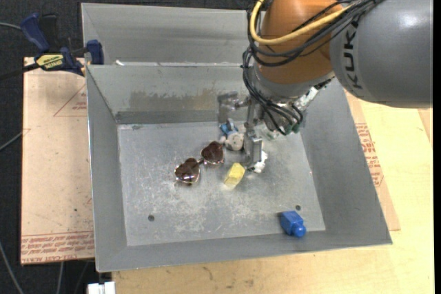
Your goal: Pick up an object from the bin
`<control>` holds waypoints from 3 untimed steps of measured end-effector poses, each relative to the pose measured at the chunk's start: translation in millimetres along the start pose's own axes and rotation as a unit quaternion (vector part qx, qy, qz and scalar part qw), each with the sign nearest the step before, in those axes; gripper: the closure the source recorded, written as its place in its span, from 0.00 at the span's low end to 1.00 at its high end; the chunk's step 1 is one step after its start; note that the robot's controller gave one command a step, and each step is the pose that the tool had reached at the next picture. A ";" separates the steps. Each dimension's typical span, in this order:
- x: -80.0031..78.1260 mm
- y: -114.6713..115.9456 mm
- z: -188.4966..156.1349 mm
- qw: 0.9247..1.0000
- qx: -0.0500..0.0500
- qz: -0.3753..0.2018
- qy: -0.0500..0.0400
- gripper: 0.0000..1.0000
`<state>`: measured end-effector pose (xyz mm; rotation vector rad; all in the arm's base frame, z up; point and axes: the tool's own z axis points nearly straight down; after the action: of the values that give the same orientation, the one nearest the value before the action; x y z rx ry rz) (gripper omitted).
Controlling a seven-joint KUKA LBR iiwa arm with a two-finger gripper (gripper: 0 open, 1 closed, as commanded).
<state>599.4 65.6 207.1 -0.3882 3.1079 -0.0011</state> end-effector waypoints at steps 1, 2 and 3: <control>-13.4 44.1 35.3 0.998 -0.002 -0.058 0.004 0.00; -15.4 47.8 52.5 0.997 -0.002 -0.073 0.004 0.00; -21.4 50.4 103.3 0.964 -0.002 -0.267 0.001 0.00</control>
Offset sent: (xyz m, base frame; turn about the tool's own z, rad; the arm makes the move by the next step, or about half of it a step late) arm 0.0055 0.0467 -0.0718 -0.4861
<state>608.7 119.8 104.0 -1.2047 2.8950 -0.0005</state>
